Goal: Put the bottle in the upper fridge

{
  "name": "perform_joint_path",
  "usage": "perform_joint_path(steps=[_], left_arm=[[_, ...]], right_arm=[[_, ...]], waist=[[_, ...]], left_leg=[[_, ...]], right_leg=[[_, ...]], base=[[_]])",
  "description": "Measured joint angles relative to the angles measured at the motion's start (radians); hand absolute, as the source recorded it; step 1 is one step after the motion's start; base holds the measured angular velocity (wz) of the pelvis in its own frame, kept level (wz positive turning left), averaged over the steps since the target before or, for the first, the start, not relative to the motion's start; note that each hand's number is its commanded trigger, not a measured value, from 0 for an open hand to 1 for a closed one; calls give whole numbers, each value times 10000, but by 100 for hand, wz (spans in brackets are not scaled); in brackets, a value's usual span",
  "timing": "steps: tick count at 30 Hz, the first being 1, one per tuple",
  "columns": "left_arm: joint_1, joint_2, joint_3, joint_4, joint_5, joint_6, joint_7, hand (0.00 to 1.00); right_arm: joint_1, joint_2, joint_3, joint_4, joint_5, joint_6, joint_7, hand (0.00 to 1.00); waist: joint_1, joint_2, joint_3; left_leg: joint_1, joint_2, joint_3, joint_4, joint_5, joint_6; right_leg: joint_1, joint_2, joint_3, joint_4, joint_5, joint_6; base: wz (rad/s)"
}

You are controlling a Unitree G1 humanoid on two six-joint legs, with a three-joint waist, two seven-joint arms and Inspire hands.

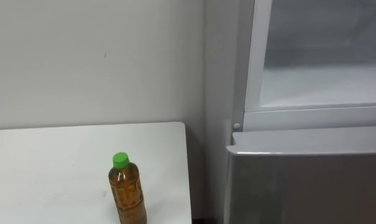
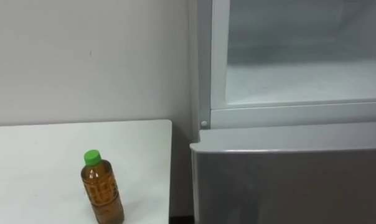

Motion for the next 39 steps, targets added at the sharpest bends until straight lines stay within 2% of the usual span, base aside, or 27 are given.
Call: perform_joint_path(steps=[2,4,6,9,11,13,15,19,20,22,24,26,29,39], left_arm=[[-5,-5,-14,-52,-6,1,-2,0],[6,-16,-4,-80,8,-4,-59,0],[-63,15,-9,-63,-39,-5,-131,0],[-42,59,-8,-25,-70,-13,-131,0],[-66,65,-12,-5,-70,-13,-131,0],[-96,81,-123,-27,-124,-15,-131,0],[-95,148,-322,-156,-210,-26,-131,0],[-89,296,-500,-277,-167,15,-132,0],[-22,348,-579,-346,-166,15,-131,0],[36,378,-602,-347,-155,24,-115,0],[56,422,-584,-325,-103,57,-99,0],[62,444,-573,-327,-98,58,-69,0],[134,445,-580,-328,-100,129,-6,0],[94,445,-586,-258,-90,343,-52,0]], right_arm=[[-1,-8,53,-156,-8,74,0,0],[62,-78,82,-686,-216,407,-2,0],[124,-312,290,-1373,-364,595,29,0],[258,-637,540,-2126,-508,760,47,0],[258,-697,557,-2469,-724,934,121,0],[260,-698,566,-2713,-724,1101,140,0],[261,-786,592,-3385,-724,1471,137,0],[255,-867,765,-4576,-722,1763,329,0],[197,-876,768,-5086,-630,1762,487,0],[-225,-658,777,-5714,-158,1507,671,0],[-904,-361,1000,-6059,356,1034,893,0],[-1162,-255,1105,-6343,489,959,1104,0],[-1372,-194,1366,-6379,510,906,1427,0],[-1913,-198,1412,-6771,516,882,1656,0]], waist=[[-5,26,17],[61,22,17],[230,-6,17],[292,-71,18],[324,-81,17],[512,-102,26],[633,-132,16],[765,-230,-8],[798,-237,-14],[792,-241,-23],[870,-298,-96],[1068,-375,-124],[1108,-413,-141],[1255,-383,-107]], left_leg=[[-29,-3,2,-3,0,0],[-105,-2,72,-10,0,0],[-160,6,81,-23,1,0],[-154,15,80,-52,1,0],[-130,22,81,-106,1,1],[-76,31,106,-108,1,1],[-192,37,109,-85,2,3],[-360,70,109,41,4,5],[-349,77,110,46,5,6],[-338,97,108,66,9,12],[-312,129,108,68,11,10],[-260,140,105,65,12,9],[-162,123,75,61,11,11],[-155,131,74,39,11,11]], right_leg=[[-73,-7,44,48,-1,1],[-167,-18,80,113,-4,4],[-261,0,161,170,16,-12],[-358,8,239,290,22,-20],[-372,16,249,320,30,-24],[-413,16,280,425,31,-26],[-564,6,284,484,43,-47],[-693,10,258,496,72,-91],[-674,15,255,507,73,-94],[-660,32,229,477,87,-112],[-640,67,212,438,114,-135],[-576,80,189,389,132,-144],[-280,64,22,150,187,-96],[-122,89,-18,88,231,-72]], base=[[-8],[-11],[-9],[-9],[-6],[-11],[-2],[3],[0],[4],[5],[3],[15],[2]])
